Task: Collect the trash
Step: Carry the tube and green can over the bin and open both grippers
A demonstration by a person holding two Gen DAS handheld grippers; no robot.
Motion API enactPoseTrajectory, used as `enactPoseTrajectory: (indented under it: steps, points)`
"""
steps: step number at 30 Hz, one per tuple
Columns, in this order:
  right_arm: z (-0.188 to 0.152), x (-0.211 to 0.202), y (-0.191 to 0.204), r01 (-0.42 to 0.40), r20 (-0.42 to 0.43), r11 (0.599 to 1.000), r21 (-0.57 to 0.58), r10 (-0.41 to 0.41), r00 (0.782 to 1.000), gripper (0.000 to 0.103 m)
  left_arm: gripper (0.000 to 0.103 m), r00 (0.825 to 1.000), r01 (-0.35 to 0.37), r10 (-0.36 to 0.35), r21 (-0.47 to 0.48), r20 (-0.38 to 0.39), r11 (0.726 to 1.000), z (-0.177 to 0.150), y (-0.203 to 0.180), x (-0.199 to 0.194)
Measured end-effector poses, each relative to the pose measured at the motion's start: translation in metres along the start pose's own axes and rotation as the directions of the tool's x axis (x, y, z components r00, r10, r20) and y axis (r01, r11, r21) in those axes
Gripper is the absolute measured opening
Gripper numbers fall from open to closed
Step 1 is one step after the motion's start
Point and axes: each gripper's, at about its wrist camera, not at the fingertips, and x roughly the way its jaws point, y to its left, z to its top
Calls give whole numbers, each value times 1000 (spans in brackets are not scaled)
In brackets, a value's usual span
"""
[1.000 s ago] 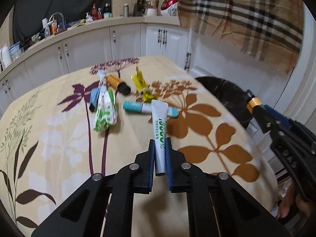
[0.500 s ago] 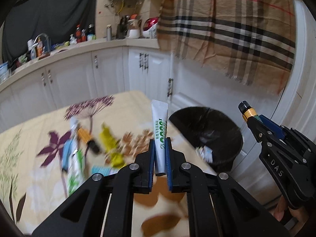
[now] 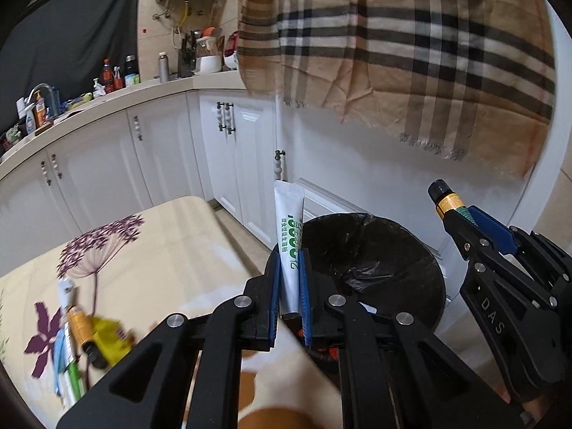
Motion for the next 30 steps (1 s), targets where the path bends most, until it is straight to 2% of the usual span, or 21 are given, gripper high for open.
enactPoseTrajectory:
  steps: [10,13,14,16,24,30]
  points:
    - [-9,48,-10,24,-55,999,31,-22,998,23,15,996,4,-3,18,-84,1000,12,-14,57]
    - [-12,60,-10,29,-72,999,31,-27,997,27,23,992,14,-11,21,-127,1000,13,-17,69]
    - [-12,64,-11,30,-76,999,33,-28,997,32,27,991,14,-12,15,-135,1000,13,-16,71]
    - [-15,68,-11,33,-83,999,42,-29,996,33,43,991,13,-14,-6,-133,1000,15,-12,71]
    - [-15,60,-10,15,-90,999,48,-10,996,33,46,993,0,-5,-44,-114,999,17,3,57]
    - [-11,37,4,-23,-79,999,30,25,997,33,49,996,-39,32,-73,-87,997,10,28,23]
